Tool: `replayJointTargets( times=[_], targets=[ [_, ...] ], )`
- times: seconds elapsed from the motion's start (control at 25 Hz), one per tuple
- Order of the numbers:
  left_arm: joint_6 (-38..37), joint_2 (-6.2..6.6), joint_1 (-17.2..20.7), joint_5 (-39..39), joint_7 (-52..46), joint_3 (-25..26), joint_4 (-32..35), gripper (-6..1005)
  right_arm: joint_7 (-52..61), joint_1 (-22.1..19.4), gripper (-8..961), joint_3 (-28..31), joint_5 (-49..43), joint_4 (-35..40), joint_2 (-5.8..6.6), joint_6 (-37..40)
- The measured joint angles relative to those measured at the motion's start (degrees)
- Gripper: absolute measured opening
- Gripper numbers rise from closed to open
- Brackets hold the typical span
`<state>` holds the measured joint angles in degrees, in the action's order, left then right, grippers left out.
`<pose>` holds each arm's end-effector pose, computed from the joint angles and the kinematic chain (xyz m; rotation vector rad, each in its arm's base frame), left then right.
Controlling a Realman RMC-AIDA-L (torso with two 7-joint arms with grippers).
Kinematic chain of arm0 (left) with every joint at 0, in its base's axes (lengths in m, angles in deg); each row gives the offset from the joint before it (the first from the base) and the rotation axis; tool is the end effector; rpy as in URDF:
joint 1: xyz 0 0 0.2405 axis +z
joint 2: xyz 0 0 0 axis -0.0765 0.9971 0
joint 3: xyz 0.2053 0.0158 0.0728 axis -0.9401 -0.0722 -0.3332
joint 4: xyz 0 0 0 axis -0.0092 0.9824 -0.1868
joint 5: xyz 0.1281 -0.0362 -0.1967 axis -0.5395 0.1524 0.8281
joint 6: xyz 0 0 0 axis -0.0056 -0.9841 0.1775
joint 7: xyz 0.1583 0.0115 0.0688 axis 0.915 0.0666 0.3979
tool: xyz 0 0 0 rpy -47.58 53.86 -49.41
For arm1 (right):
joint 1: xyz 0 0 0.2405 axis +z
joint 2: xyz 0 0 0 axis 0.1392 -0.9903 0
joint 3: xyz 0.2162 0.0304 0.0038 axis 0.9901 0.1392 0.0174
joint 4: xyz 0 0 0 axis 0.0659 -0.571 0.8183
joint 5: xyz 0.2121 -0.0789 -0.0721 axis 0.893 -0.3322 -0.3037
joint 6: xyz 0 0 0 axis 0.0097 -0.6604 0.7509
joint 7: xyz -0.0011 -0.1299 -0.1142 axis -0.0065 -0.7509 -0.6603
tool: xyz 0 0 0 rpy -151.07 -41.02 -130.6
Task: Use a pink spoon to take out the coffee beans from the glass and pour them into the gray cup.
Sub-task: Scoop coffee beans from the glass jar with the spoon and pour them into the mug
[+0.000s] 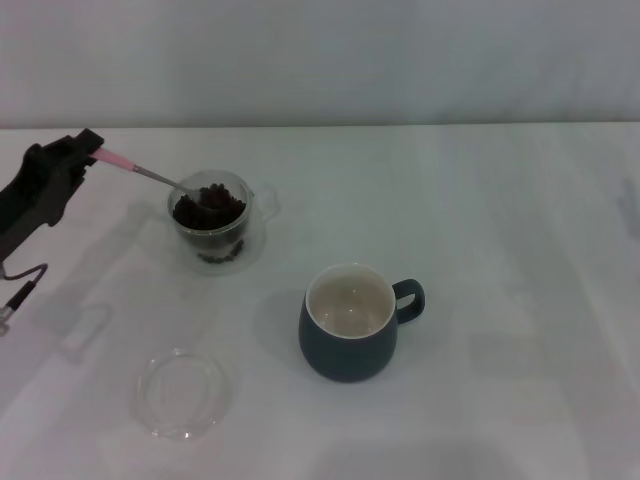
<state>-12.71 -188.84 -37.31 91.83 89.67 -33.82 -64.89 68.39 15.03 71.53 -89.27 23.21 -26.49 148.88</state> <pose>-0.2839 0.3914 -0.0018 -1.5765 -1.7431 -1.4270 0.3351 0.3271 0.0629 -1.2126 0.4583 0.8251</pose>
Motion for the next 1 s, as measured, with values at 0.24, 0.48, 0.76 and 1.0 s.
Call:
replayJointTargets(
  times=[0.24, 0.48, 0.76, 1.0],
  targets=[
    [2.5, -0.11, -0.4, -1.0, -0.2, -2.9, 0.0, 136, 0.0, -0.1, 840, -0.1, 0.0, -0.4, 0.0, 0.0],
    [7.3, -0.22, -0.8, -1.0, -0.5, -4.9, 0.0, 136, 0.0, -0.4, 840, -0.2, -0.1, -0.6, 0.0, 0.0],
    [8.8, -0.34, -2.6, -1.1, -0.7, -9.7, 0.0, 135, 0.0, -0.8, 841, -0.9, -0.1, -1.2, 0.0, 0.0],
    [6.0, -0.33, -4.4, -1.2, -0.8, -17.1, 3.3, 135, 0.1, -1.1, 841, -1.3, -0.1, -1.4, 0.0, 0.0]
  ],
)
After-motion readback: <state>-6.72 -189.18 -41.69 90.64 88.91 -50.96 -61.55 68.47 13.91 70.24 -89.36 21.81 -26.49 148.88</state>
